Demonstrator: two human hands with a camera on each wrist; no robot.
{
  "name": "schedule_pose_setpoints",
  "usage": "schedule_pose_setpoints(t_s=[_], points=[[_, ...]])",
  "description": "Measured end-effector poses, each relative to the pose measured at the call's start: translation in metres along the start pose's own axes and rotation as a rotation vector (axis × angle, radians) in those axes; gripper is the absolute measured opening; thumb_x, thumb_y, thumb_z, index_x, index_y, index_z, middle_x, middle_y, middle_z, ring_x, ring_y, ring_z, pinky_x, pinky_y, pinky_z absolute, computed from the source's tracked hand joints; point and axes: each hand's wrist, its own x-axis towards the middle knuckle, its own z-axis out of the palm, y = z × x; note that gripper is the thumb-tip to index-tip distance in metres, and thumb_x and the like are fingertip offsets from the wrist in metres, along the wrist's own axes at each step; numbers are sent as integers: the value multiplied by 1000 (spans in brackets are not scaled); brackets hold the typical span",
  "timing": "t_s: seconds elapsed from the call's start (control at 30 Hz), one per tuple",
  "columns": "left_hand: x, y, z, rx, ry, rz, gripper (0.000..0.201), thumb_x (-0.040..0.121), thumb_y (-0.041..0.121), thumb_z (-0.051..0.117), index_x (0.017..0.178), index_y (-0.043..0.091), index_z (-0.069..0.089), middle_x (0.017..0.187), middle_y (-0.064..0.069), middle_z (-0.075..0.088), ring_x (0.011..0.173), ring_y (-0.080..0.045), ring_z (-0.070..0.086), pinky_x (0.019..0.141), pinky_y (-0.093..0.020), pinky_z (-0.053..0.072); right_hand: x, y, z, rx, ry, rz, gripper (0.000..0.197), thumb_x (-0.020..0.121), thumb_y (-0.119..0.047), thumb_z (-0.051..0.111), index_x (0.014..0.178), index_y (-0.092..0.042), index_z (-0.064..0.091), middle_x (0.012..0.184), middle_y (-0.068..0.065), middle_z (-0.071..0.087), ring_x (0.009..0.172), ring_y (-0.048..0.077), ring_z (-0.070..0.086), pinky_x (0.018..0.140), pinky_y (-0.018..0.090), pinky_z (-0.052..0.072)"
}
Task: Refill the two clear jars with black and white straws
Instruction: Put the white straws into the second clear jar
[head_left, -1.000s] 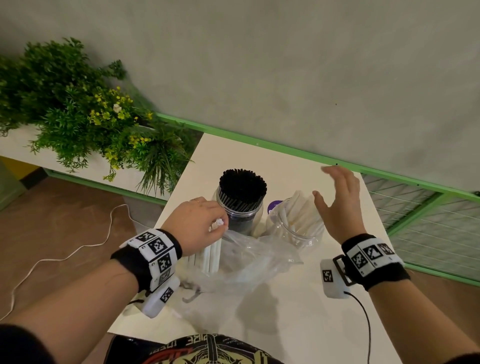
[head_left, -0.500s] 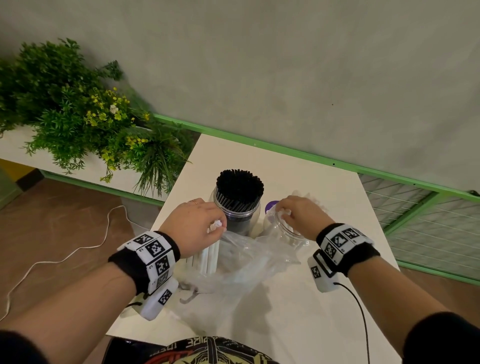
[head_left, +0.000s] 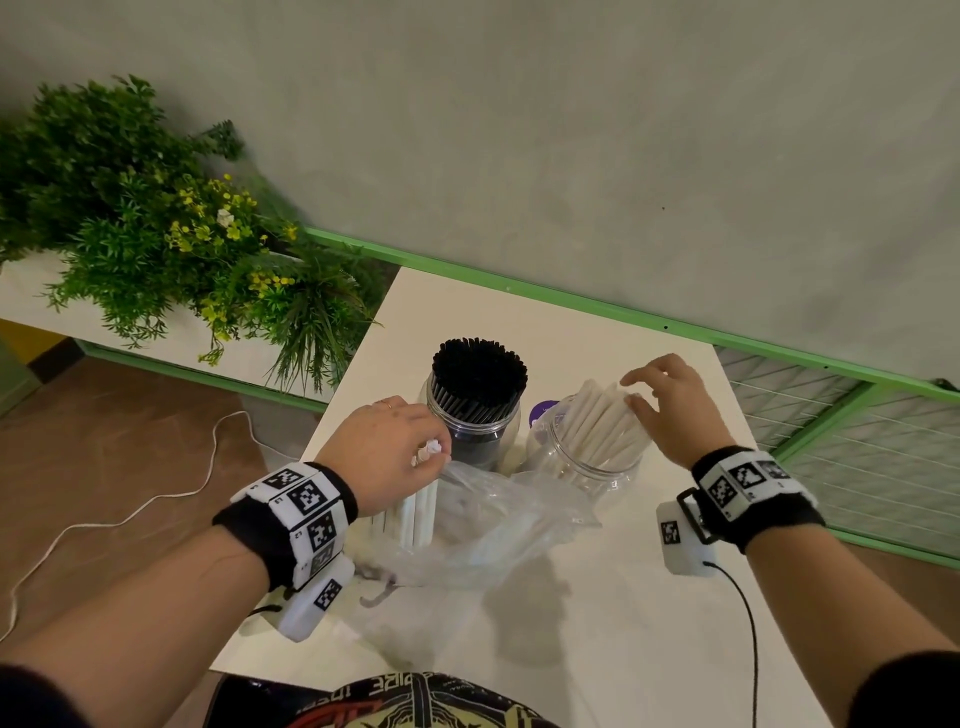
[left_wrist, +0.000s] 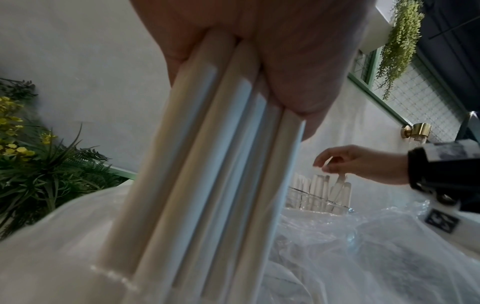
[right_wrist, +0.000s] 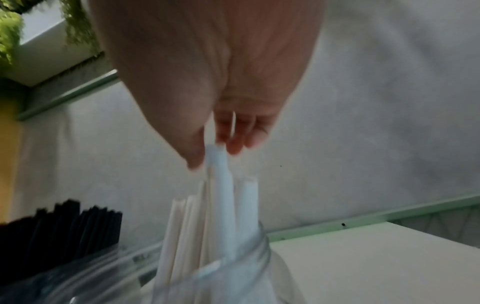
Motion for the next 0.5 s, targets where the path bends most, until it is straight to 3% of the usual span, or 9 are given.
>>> schedule_pose_setpoints(t_s=[0.1,0.23,0.3,0.37,0.5], points=[[0,1,-1,5,6,0,33,79,49,31,86,37,61,81,24,46,77,-5,40,70,-22,32,-18,-3,8,37,161,3,26,89,-25,66,114,-15,65,110,10,52,101,32,50,86,36,43],[0,2,-2,2,16,8,32,79,48,33,85,35,62,79,24,46,76,-6,42,68,-22,30,-32,6,20,-15,-20,78,59,83,-42,69,134,-21,48,127,9,45,108,30,47,90,40,42],[0,2,-2,3,15,10,33,79,48,32,85,35,62,79,23,47,76,-6,42,68,-22,31,-32,12,26,6,-38,92,54,87,-38,65,134,-19,46,123,7,47,102,27,52,81,36,46],[0,2,-2,0,15,12,32,80,48,33,85,36,62,80,23,49,76,-6,43,68,-22,33,-26,13,27,69,58,94,36,91,-30,63,122,-13,55,111,6,52,86,24,57,73,34,47],[0,1,0,2,19,15,29,81,47,35,84,36,61,78,24,46,75,-5,42,68,-24,37,-5,13,19,83,112,40,21,92,-23,61,104,-6,63,99,5,58,72,17,52,71,34,46]])
